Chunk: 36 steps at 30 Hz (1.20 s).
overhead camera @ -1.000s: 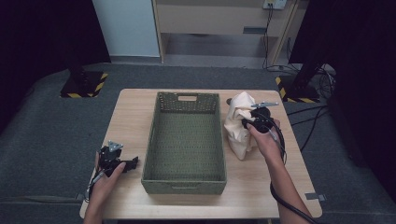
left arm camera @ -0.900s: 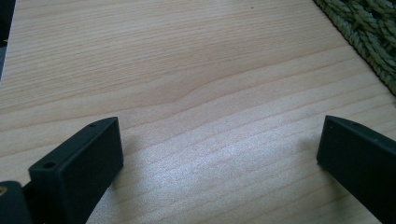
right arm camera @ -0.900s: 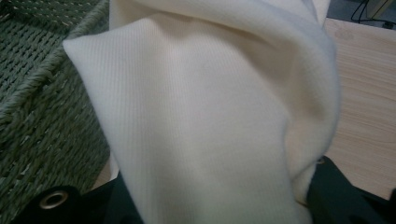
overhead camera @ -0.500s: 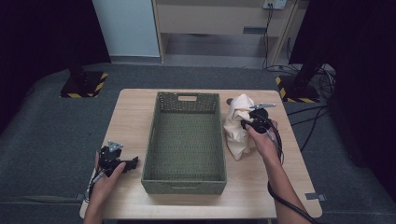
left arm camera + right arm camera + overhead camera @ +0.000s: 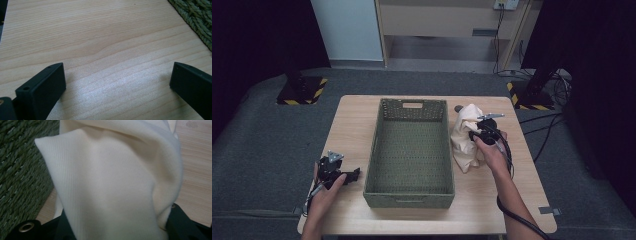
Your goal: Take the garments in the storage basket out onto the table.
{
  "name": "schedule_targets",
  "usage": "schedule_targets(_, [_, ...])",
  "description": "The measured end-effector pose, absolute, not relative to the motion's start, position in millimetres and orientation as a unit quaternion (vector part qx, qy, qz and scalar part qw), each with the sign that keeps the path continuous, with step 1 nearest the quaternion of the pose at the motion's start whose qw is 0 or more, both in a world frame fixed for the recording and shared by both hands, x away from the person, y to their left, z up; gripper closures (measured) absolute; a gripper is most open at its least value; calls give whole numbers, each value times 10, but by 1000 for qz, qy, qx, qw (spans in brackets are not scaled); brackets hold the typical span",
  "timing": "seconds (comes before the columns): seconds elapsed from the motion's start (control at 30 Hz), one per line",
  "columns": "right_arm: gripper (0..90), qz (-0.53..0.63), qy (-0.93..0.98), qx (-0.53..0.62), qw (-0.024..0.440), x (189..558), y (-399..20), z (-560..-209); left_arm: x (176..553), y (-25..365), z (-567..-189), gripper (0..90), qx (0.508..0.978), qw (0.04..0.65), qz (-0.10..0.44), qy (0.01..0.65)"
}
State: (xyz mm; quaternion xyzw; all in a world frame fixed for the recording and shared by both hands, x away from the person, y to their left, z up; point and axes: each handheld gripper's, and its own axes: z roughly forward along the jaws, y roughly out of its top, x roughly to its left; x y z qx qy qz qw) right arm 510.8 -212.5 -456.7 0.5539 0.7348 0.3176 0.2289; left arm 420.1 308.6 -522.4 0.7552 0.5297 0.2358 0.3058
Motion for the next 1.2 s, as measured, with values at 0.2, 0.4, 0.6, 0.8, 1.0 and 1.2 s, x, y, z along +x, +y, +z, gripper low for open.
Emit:
schedule_targets(0.2, [562,315,734,556,229,5110,-2134,-4595,4201,3086,-5224,0,755,306,236,530])
schedule_targets(0.4, [556,313,735,557,228,5119,-2128,-4619,4201,3085,-5224,0,755,306,236,530])
schedule_targets(0.6, [547,308,736,558,227,5128,-2135,-4652,4201,3086,-5224,0,755,306,236,530])
schedule_targets(0.8, [512,308,735,560,226,5145,-2136,-4672,4201,3086,-5224,0,755,306,236,530])
schedule_targets(1.0, [438,306,735,562,224,5177,-2138,-4717,4201,3086,-5224,0,755,306,236,530])
schedule_targets(1.2, [273,316,733,561,221,5174,-2151,-4698,4201,3086,-5224,0,755,306,236,530])
